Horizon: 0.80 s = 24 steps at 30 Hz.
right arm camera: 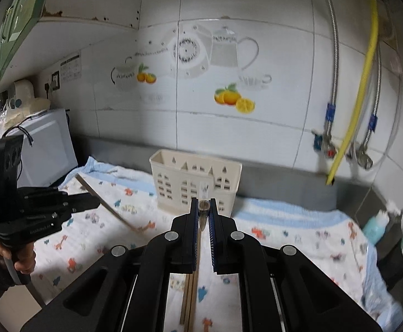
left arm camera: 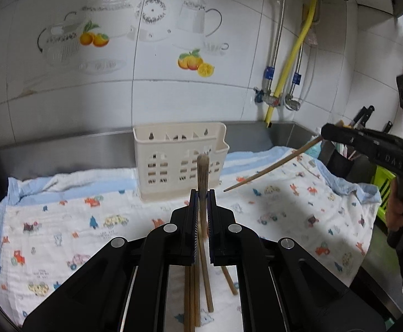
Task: Organize utensils
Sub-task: 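Lift the held chopsticks upright with both tools toward the beige holder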
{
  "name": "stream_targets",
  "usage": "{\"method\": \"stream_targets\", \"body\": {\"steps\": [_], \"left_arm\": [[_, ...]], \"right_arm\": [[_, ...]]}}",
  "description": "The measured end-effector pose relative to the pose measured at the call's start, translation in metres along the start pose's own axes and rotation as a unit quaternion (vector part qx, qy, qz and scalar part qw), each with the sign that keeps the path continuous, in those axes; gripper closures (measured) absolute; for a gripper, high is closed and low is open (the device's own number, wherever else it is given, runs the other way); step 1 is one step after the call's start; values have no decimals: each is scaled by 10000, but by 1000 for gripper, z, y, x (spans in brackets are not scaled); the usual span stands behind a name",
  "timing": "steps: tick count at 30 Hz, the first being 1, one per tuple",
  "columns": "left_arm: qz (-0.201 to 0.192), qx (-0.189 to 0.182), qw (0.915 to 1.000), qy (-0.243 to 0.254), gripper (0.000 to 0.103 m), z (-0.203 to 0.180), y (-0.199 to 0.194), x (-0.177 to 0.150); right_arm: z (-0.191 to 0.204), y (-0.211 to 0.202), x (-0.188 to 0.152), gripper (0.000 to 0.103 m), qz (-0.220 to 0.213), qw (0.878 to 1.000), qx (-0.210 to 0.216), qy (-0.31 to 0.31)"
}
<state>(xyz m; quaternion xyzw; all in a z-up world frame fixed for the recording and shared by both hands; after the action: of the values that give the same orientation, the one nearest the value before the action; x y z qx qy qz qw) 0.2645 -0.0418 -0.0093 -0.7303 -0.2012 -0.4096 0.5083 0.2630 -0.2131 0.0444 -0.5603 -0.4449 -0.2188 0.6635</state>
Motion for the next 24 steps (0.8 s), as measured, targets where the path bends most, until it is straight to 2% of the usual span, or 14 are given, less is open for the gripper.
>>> {"method": "stream_targets", "body": {"steps": [6, 14, 24], "left_arm": [[-106, 72, 9999, 90, 98, 0, -1, 21], [-290, 105, 9995, 95, 98, 2, -8, 43], [-921, 292, 9948, 308, 98, -1, -33, 110]], "right_arm": [[-8, 3, 29, 96, -68, 10000, -15, -65], [-16, 3, 48, 96, -184, 9997, -92, -91], [-32, 12, 76, 96, -202, 9995, -244, -66]]}}
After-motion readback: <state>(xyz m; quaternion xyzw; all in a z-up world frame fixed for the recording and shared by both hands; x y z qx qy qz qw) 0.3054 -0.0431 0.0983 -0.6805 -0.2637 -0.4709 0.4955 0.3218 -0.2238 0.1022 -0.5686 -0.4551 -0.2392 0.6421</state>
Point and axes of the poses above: each gripper's, at about its wrist camera, not at the fingertips, and y roughly the way its jaws point, z to its left, x to its top, the point moved 7 cm from there along y, roughly the way its jaws point, and after that the axes turned 7 degrees about z, right-handed, at the moved point
